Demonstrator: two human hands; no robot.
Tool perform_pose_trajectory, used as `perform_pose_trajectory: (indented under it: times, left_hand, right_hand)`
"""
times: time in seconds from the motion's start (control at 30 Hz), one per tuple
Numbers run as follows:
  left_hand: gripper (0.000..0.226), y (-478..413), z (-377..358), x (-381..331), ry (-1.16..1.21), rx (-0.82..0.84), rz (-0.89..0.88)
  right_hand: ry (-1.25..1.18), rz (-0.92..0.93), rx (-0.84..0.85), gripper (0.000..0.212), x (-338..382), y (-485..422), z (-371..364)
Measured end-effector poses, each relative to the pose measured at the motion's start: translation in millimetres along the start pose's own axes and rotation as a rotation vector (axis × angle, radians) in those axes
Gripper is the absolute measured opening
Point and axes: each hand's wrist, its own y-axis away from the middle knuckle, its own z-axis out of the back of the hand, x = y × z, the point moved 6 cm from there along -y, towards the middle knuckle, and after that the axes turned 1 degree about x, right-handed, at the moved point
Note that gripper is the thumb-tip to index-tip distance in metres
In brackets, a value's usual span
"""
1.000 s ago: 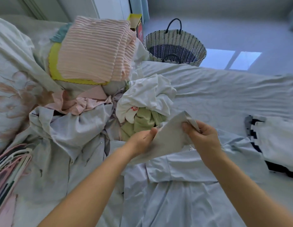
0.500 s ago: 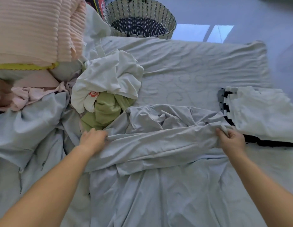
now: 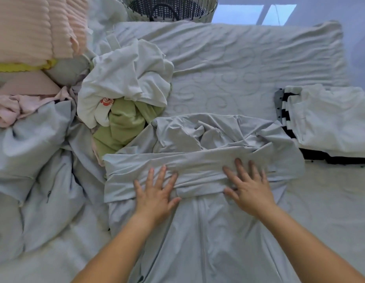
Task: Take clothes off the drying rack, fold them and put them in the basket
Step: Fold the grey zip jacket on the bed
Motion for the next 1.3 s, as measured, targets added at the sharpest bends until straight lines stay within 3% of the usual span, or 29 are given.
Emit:
perform_pose_trajectory:
  times: [0.07, 0.13, 0.27, 0.37, 0.53, 0.63, 0.7, 0.77, 0.83, 0.9, 1.0, 1.1, 1.2, 1.3]
  left_hand:
    - [0.078, -4, -9, 4, -0.028, 0.041, 0.012]
    - [0.084, -3, -2, 6, -0.030, -0.100, -0.049]
    - [0.072, 30, -16, 14, -0.006, -0.202, -0.193]
    - [0.073, 88, -41, 36, 0.111, -0.200, -0.023]
    - [0.073, 202, -96, 32, 0.174, 0.006, -0.005]
    - [0.070, 230, -106, 33, 0.314, 0.065, 0.102]
    - [0.068, 238, -106, 32, 0.417, 0.028, 0.174]
    - [0.081, 242, -105, 30, 0.501, -0.025, 0.220]
    - [0.093, 249, -104, 25, 0.575, -0.056, 0.257]
    - [0.096, 260, -108, 24, 0.644, -0.049, 0.319]
    - [0.097, 278, -112, 22, 0.704, -0.026, 0.394]
    - [0.090, 290, -113, 17, 0.700, -0.024, 0.372]
    - [0.081, 298, -116, 23, 0.693, -0.058, 0.419]
    - [0.072, 305, -119, 26, 0.725, -0.083, 0.442]
  right_hand:
    - [0.032, -0.053, 0.078, 0.063, -11, -5, -10]
    - [0.068, -0.061, 0.074, 0.064, -17, -5, -9]
    - [0.059, -0.091, 0.101, 0.068, -30, 9, -12]
    - [-0.062, -0.082, 0.005, 0.070, -34, 44, -22]
    - [-0.123, -0.059, 0.154, 0.077, -41, 151, -102]
    - [-0.143, -0.108, 0.149, 0.077, -45, 193, -122]
    - [-0.207, -0.166, 0.090, 0.079, -45, 210, -118]
    - [-0.241, -0.179, 0.010, 0.086, -43, 221, -114]
    - [-0.293, -0.196, 0.016, 0.106, -43, 232, -118]
    - [-0.309, -0.187, 0.043, 0.113, -42, 243, -123]
    - [-0.306, -0.182, 0.061, 0.113, -40, 255, -128]
    - [-0.401, -0.112, -0.043, 0.118, -39, 264, -124]
    - [-0.557, -0.255, -0.120, 0.107, -62, 276, -122]
    - [-0.561, -0.412, -0.133, 0.106, -91, 291, -129]
